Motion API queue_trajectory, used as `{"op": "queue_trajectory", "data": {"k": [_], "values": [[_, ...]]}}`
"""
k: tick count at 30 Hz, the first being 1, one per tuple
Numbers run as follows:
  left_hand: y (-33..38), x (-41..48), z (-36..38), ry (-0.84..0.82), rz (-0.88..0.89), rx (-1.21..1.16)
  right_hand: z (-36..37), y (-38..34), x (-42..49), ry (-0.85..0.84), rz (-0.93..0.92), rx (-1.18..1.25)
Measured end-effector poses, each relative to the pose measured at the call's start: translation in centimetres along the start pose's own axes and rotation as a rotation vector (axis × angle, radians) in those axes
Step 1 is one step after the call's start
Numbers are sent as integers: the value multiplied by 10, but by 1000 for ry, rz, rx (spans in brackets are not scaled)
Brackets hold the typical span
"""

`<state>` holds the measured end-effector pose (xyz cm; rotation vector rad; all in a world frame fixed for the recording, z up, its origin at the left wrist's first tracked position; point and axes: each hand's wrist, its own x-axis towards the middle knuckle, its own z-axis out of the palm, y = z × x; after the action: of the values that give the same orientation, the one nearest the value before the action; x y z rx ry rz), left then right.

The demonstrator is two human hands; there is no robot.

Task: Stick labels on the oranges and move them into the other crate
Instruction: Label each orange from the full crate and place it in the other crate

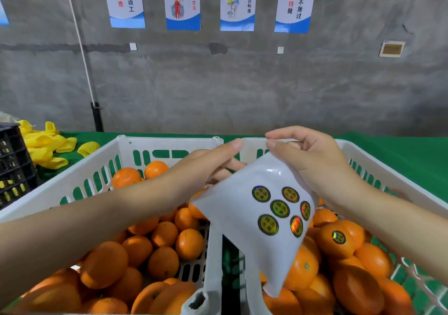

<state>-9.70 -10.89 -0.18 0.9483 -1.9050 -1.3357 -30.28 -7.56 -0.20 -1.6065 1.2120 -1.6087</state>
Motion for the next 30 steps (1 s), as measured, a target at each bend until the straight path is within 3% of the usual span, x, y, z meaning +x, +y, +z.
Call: {"op": "queue_trajectory", "data": {"k": [6,10,12,15,21,23,27,30], "values": [[2,-4,-15,-251,-73,156,-1,1,3,104,-37,-52],[1,-2,-7,-55,-71,112,-3,3,3,109,-73,-180],[0,0,-6,31,-36,110,-4,7,2,119,-132,-404],[-1,1,-8,139,-24,142,-4,7,-1,144,-321,-709],[-4,4,-11,232,-33,4,-11,-5,-4,264,-676,-837],[-5,4,-11,261,-29,25,-13,-9,-4,228,-691,-791],[-7,4,-6,267,-14,77,-3,-1,-13,-24,-698,-868],[-6,3,-3,226,11,56,4,7,-17,-118,-623,-862]]}}
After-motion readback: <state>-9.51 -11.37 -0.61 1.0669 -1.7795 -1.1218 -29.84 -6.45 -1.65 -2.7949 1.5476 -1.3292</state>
